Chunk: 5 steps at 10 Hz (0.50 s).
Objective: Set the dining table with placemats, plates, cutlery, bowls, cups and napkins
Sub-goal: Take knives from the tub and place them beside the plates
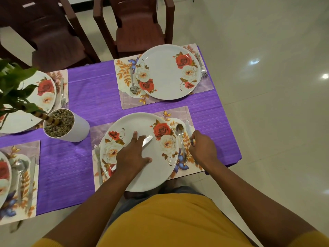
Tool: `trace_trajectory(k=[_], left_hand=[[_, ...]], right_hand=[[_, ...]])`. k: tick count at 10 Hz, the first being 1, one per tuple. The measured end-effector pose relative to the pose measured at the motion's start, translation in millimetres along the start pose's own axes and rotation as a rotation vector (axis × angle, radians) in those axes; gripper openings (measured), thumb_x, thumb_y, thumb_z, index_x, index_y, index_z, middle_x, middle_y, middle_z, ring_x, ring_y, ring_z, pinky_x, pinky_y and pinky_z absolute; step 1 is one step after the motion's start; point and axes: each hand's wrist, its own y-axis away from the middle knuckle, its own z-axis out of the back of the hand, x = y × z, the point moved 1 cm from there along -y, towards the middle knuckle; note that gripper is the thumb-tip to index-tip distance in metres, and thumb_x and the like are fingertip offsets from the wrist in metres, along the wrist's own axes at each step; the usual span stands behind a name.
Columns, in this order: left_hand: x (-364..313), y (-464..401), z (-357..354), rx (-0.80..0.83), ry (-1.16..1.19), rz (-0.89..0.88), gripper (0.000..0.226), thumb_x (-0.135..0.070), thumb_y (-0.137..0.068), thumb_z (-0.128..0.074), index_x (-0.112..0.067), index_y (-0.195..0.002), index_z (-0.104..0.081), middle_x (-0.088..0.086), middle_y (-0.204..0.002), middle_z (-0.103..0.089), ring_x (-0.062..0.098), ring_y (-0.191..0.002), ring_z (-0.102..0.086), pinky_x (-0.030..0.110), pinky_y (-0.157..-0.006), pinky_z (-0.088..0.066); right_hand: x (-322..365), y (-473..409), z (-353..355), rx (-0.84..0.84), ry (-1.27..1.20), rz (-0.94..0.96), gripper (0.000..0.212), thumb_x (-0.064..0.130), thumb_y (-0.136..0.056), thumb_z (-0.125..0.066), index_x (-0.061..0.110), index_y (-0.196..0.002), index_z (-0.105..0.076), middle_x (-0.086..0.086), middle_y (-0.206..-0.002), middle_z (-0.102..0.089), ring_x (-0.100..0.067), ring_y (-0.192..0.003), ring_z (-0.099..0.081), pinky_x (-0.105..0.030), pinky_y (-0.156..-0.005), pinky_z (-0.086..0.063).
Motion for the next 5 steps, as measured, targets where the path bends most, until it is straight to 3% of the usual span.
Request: trace_trajectory(k=[5], left_hand=[[2.9, -5.6, -4.4, 0.015, -0.011, -0.002, 0.096, -0.06, -0.08, -0.081, -0.036, -0.158, -0.031, -0.002, -0.173, -0.019, 0.026, -0.135, -0.058, 0.045, -0.101, -0.055]], right_hand=[[-0.3, 0.7, 6.5, 0.051, -0.06, -0.022, 0.032, 0.027, -0.096, -0.07, 0.019, -0.123, -0.053, 0.0, -0.104, -0.066, -0.014, -0.077, -0.06, -0.027, -0.068, -0.055]])
